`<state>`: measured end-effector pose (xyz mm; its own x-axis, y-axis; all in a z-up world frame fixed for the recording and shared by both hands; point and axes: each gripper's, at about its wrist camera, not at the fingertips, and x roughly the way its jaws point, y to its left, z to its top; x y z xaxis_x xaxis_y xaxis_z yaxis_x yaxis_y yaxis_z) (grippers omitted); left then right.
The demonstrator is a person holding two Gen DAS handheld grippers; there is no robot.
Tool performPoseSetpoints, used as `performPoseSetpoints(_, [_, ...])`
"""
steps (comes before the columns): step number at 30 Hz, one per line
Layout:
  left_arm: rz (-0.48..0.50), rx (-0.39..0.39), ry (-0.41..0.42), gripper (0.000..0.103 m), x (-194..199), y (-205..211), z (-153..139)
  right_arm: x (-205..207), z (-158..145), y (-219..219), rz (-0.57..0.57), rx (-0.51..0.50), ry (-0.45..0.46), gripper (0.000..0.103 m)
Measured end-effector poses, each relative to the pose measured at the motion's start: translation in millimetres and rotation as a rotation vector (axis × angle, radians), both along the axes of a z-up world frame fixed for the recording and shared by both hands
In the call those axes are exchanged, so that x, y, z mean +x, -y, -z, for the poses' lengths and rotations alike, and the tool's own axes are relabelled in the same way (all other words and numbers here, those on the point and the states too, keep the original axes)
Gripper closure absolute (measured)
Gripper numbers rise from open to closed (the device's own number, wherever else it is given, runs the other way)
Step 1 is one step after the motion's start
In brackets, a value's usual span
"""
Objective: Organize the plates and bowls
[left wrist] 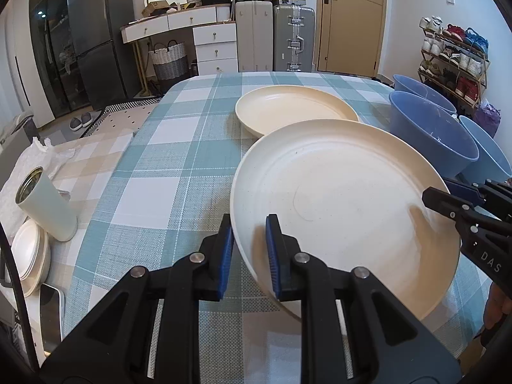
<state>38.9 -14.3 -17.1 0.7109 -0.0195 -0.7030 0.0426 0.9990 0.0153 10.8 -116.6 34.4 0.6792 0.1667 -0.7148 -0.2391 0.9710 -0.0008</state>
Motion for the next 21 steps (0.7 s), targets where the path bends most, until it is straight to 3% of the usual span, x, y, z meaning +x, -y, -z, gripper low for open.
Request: performPoseSetpoints(21, [0.034,0.049,0.005,0.085,3.1,20.8,13.9,-0.9,10.4,1.6,0.040,-0.047,0.000,0.079])
